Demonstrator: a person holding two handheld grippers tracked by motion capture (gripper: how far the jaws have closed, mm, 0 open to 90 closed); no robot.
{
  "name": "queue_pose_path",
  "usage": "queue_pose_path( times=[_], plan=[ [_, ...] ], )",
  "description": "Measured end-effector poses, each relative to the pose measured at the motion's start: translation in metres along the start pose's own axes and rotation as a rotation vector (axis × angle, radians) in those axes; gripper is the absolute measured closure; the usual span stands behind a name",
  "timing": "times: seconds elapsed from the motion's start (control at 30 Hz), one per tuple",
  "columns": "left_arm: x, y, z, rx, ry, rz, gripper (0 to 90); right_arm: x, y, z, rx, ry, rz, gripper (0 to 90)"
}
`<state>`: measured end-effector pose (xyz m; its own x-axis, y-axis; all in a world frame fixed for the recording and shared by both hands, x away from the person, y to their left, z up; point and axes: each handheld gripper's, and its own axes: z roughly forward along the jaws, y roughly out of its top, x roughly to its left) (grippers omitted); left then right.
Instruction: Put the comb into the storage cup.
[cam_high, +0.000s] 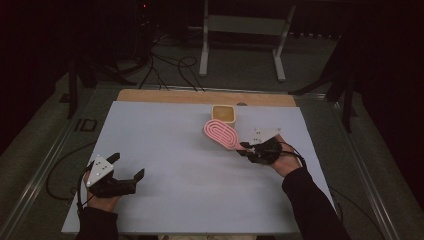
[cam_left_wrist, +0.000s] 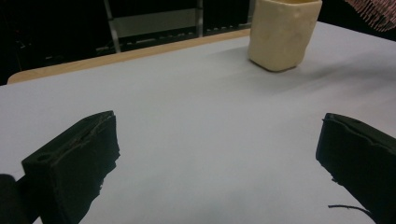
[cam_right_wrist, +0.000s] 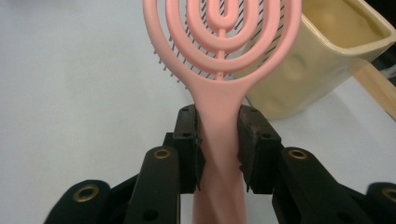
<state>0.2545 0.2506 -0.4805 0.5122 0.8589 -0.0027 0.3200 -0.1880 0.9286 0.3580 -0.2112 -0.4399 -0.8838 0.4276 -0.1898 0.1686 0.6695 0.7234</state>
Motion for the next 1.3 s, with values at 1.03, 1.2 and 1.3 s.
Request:
queue_pose_path(
  times=[1.03, 1.2, 1.3],
  plan=[
    [0.000, 0.000, 0.003, 0.023, 0.004, -0.010, 0.0, 0.027, -0.002, -0.005, -0.149, -0.094, 0.114, 70.5],
    [0.000, 0.000, 0.003, 0.022, -0.001, -0.019, 0.0, 0.031, -0.002, -0.006, -0.176, -0.096, 0.124, 70.5],
    [0.000, 0.001, 0.003, 0.024, -0.002, -0.021, 0.0, 0.032, -0.002, -0.006, -0.185, -0.097, 0.128, 70.5]
  ],
)
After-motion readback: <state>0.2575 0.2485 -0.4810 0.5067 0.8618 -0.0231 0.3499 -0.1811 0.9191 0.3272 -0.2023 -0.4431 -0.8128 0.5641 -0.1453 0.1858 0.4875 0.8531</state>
